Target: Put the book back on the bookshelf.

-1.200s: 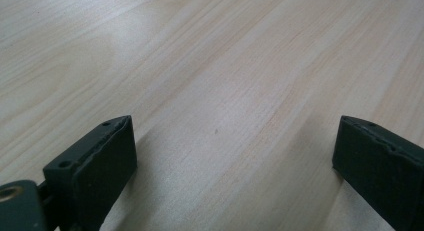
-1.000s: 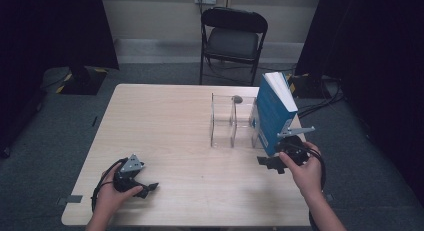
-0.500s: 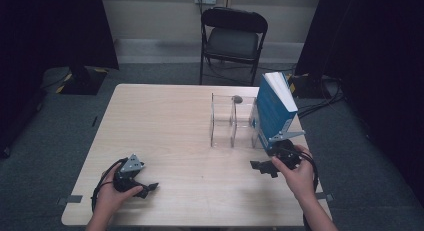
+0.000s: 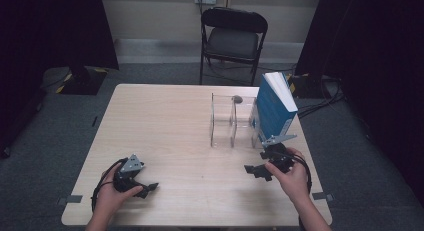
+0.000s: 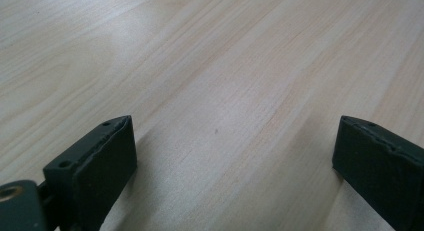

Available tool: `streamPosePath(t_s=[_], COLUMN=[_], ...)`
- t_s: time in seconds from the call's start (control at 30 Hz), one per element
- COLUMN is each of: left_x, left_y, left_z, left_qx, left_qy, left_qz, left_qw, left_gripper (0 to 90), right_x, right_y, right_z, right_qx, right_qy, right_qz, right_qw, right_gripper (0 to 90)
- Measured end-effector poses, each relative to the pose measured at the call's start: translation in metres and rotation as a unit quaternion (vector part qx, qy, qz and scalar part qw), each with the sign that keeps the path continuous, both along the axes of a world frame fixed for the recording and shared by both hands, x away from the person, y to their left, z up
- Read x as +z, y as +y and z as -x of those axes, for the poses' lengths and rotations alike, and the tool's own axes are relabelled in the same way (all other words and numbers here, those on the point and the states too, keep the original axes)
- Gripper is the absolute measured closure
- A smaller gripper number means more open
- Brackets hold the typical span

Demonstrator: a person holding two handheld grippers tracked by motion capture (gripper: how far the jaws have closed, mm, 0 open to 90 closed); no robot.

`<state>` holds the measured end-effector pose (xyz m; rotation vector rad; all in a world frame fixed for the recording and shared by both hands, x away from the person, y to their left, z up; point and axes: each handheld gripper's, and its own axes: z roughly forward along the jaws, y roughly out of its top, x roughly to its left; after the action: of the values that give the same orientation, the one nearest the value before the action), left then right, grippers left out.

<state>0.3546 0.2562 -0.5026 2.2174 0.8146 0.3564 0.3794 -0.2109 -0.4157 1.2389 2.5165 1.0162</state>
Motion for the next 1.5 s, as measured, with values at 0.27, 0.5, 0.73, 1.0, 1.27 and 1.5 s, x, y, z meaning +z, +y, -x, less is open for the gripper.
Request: streamPosePath(t_s=[0.27,0.5,0.73,1.0,1.27,1.5], left_x=[0.000,0.000,0.000,0.000,0.000,0.000], left_y=[0.000,0.000,0.000,0.000,0.000,0.000], left_z=[0.000,0.000,0.000,0.000,0.000,0.000], left_qx=[0.000,0.000,0.000,0.000,0.000,0.000], left_qy=[0.000,0.000,0.000,0.001,0.000,0.000], left_qz=[-0.001,0.001,0.000,0.001,0.000,0.000], left_qw=[1.0000,1.0000,1.0000,1.0000,1.0000,1.0000], left_gripper=[3.5,3.5,3.5,3.5,3.5,3.5], right_x=[-0.010,-0.017,-0.025,-0.035,-0.045,-0.053], right_y=[0.005,0.009,0.012,0.015,0.018,0.019], right_z=[0.000,0.001,0.002,0.002,0.004,0.005], right_qx=[0.005,0.011,0.012,0.013,0.015,0.023], right_qy=[0.003,0.008,0.011,0.019,0.025,0.022], right_qz=[-0.004,-0.006,-0.003,-0.009,-0.002,0.003], right_qw=[1.0000,0.9999,0.9999,0.9997,0.9996,0.9995], right_gripper=[15.7,15.7,15.7,15.8,15.8,15.8])
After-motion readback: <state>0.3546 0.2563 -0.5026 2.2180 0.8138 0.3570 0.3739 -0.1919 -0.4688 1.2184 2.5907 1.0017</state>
